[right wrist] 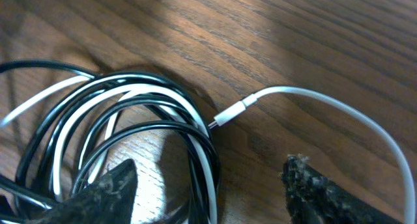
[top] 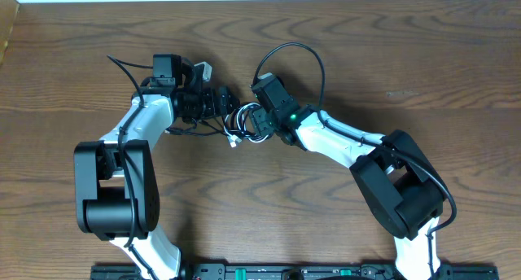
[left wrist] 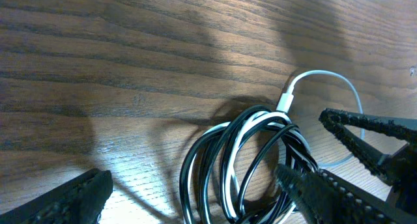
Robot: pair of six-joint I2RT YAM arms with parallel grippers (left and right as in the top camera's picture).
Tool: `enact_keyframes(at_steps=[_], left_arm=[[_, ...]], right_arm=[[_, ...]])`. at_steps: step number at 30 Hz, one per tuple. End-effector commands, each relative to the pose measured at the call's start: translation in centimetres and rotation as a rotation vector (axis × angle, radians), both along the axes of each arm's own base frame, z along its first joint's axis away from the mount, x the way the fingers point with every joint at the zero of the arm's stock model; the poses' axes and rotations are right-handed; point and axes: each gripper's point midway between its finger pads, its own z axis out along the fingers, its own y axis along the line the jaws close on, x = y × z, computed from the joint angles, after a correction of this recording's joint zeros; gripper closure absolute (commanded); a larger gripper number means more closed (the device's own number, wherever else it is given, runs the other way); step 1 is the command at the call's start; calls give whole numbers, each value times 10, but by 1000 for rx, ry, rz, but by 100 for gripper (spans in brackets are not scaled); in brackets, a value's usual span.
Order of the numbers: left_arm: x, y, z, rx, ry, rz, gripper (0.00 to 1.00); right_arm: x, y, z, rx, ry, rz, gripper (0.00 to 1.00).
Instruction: Untangle cables
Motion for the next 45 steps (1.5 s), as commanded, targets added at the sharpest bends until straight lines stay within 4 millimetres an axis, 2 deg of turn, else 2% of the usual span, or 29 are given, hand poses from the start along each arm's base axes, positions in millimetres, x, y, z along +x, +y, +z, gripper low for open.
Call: enact_keyframes(at_steps=[1,3,5,6,9,10,11,12,15,18,20,25,30,35,40,45], left_arm=[[1,2,7,9,-24,-4,1],[2,2,7,8,-27,-4,2],[3,2,8,9,-31,-3,2],[3,2,8,8,-31,-4,2],[3,2,8,8,-31,-4,2],[3,2,8,8,-31,-4,19],[3,2,8,8,-31,-4,46],[3,2,8,8,-31,-4,65],[3,2,8,8,-31,-4,74],[3,2,8,8,-31,-4,75],[3,2,8,8,-31,-4,75],[2,2,7,9,-28,-4,74],[-2,1,1,20,-14,-6,66],[-3,3,-9,111,-8,3,63],[-6,-9,-15,164,-7,-27,64],[-4,-1,-22,297,-16,-6,63]], right_arm=[[-2,1,-5,-12,1,0,24],[-3,1,-5,-12,1,0,15],[-3,1,-5,-12,1,1,11],[-3,1,-5,-12,1,1,11],[-3,1,-5,-12,1,1,22],[-3,1,-5,-12,1,1,27],[-3,1,-5,-12,1,1,32],[-3,1,-5,-12,1,1,44],[-3,2,-5,-12,1,1,67],[-2,2,-4,-7,-5,1,87],[-1,3,-3,-4,-8,1,89],[-1,3,-3,-5,-8,1,89],[-1,4,-3,-4,-8,2,87],[-1,3,-3,-4,-8,2,86],[-1,4,-3,-4,-8,3,85],[-1,3,-3,-5,-8,2,85]])
